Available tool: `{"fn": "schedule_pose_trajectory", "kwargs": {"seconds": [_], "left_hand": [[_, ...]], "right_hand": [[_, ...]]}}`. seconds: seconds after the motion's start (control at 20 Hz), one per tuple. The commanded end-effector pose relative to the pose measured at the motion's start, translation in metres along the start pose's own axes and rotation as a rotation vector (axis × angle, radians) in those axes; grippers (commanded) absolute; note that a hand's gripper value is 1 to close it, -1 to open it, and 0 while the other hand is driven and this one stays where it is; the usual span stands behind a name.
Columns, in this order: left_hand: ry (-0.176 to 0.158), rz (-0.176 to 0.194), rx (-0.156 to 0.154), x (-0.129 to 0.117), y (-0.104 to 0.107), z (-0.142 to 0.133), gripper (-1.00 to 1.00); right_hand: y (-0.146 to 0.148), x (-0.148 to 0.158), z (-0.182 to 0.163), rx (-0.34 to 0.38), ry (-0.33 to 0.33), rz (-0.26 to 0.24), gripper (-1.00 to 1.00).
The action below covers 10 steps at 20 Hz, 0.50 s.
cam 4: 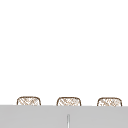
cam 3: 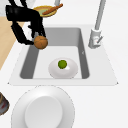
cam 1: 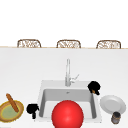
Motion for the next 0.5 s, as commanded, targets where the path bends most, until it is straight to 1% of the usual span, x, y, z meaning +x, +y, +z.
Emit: {"fn": "schedule_pose_trajectory", "kwargs": {"seconds": [0.0,0.1,0.2,0.3,0.45], "left_hand": [[0.000,0.000,0.000,0.000,0.000,0.000,0.00],[0.000,0.000,0.000,0.000,0.000,0.000,0.00],[0.000,0.000,0.000,0.000,0.000,0.000,0.00],[0.000,0.000,0.000,0.000,0.000,0.000,0.00],[0.000,0.000,0.000,0.000,0.000,0.000,0.00]], "right_hand": [[0.003,-0.002,0.020,-0.035,-0.001,-0.082,1.00],[0.009,-0.006,0.031,-0.056,-0.008,-0.084,1.00],[0.013,-0.012,0.038,-0.073,-0.013,-0.111,1.00],[0.018,-0.020,0.046,-0.090,-0.014,-0.121,1.00],[0.029,-0.036,0.054,-0.087,-0.031,-0.129,1.00]]}}
